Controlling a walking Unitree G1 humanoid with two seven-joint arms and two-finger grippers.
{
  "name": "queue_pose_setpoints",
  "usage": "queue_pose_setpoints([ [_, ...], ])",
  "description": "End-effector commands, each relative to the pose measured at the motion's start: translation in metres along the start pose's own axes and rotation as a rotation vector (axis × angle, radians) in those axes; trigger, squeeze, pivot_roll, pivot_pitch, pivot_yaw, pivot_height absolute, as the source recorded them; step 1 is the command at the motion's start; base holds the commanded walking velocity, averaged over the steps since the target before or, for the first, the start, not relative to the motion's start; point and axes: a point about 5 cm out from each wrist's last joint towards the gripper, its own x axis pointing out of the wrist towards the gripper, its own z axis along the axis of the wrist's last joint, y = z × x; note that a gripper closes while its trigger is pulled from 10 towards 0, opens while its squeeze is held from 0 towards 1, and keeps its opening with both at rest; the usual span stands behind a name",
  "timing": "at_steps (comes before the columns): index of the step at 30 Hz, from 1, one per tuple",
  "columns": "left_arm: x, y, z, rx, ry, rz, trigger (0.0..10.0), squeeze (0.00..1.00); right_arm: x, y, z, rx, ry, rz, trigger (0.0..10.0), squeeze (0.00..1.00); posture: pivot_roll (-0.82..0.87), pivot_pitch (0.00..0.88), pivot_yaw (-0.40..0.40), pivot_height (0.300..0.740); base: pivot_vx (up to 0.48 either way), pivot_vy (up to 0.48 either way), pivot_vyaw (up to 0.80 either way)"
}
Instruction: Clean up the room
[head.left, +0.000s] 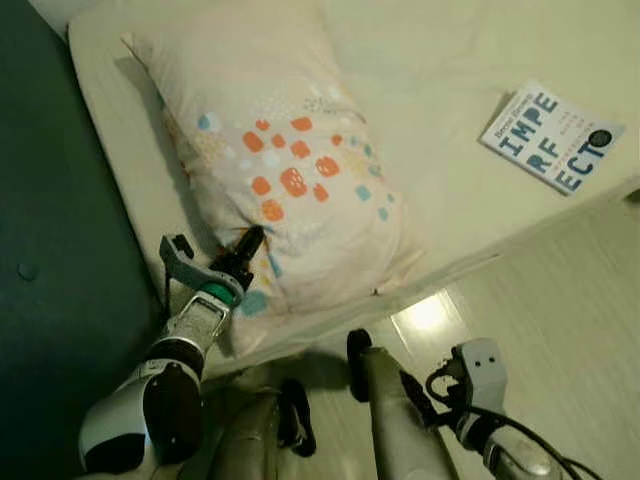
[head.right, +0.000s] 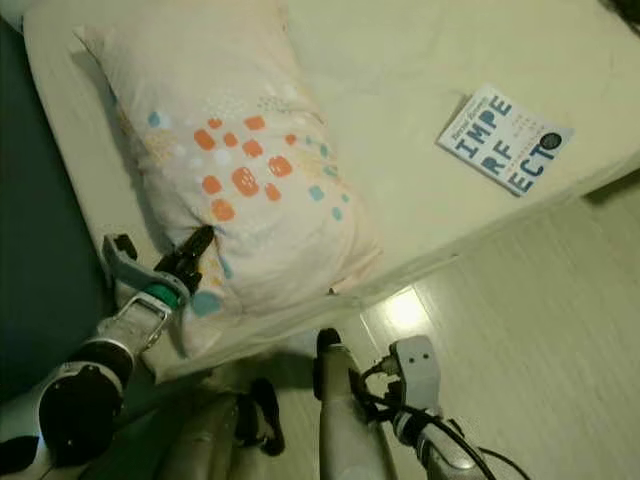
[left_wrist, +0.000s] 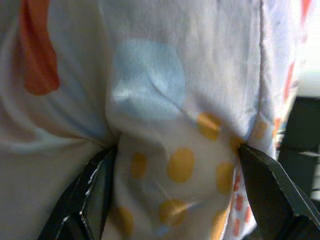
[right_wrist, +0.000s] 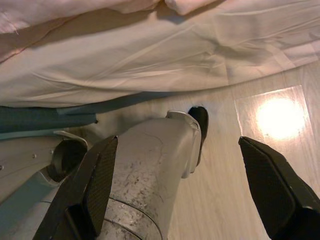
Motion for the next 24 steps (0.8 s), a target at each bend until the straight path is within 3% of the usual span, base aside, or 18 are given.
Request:
queue_pose_setpoints([
  [1, -0.003, 0.003, -0.021, -0.115, 0.052, -0.045, 10.0, 0.00, -0.010, -0.001, -0.016, 0.040, 0.071, -0.022, 10.0, 0.00, -0.38, 0.509, 0.109, 0.695, 0.000, 0.000, 0.00],
  [5, -0.003, -0.002, -0.042, -0.191, 0.119, -0.117, 10.0, 0.00, -0.009, -0.002, -0.014, 0.039, 0.073, -0.029, 10.0, 0.00, -0.38, 0.506, 0.112, 0.695, 0.000, 0.000, 0.00],
  [10, -0.005, -0.004, -0.059, -0.212, 0.181, -0.158, 10.0, 0.00, -0.008, -0.002, -0.013, 0.040, 0.075, -0.031, 10.0, 0.00, -0.38, 0.503, 0.116, 0.695, 0.000, 0.000, 0.00],
  [12, -0.009, -0.006, -0.086, -0.143, 0.292, -0.220, 10.0, 0.00, -0.007, -0.002, -0.012, 0.043, 0.075, -0.032, 10.0, 0.00, -0.37, 0.501, 0.114, 0.695, 0.000, 0.000, 0.00],
  [14, -0.009, -0.006, -0.086, -0.143, 0.292, -0.220, 10.0, 0.00, -0.007, -0.002, -0.012, 0.043, 0.075, -0.032, 10.0, 0.00, -0.37, 0.501, 0.114, 0.695, 0.000, 0.000, 0.00],
  [16, -0.013, -0.009, -0.111, -0.035, 0.405, -0.250, 10.0, 0.00, -0.007, -0.002, -0.012, 0.042, 0.076, -0.032, 10.0, 0.00, -0.37, 0.501, 0.113, 0.695, 0.000, 0.000, 0.00],
  [17, -0.015, -0.009, -0.120, 0.017, 0.442, -0.257, 4.5, 0.00, -0.007, -0.002, -0.011, 0.042, 0.078, -0.033, 10.0, 0.00, -0.37, 0.501, 0.113, 0.695, 0.000, 0.000, 0.00],
  [19, -0.016, -0.010, -0.127, 0.044, 0.465, -0.255, 4.5, 0.00, -0.007, -0.002, -0.011, 0.043, 0.079, -0.034, 10.0, 0.00, -0.37, 0.501, 0.113, 0.695, 0.000, 0.000, 0.00],
  [20, -0.017, -0.010, -0.133, 0.086, 0.483, -0.254, 0.0, 0.00, -0.006, -0.003, -0.009, 0.043, 0.077, -0.036, 10.0, 0.00, -0.37, 0.499, 0.118, 0.695, 0.000, 0.000, 0.00],
  [24, -0.016, -0.011, -0.139, 0.147, 0.504, -0.247, 0.0, 0.00, -0.006, -0.004, -0.007, 0.045, 0.071, -0.044, 10.0, 0.00, -0.37, 0.499, 0.118, 0.695, 0.000, 0.000, 0.00],
])
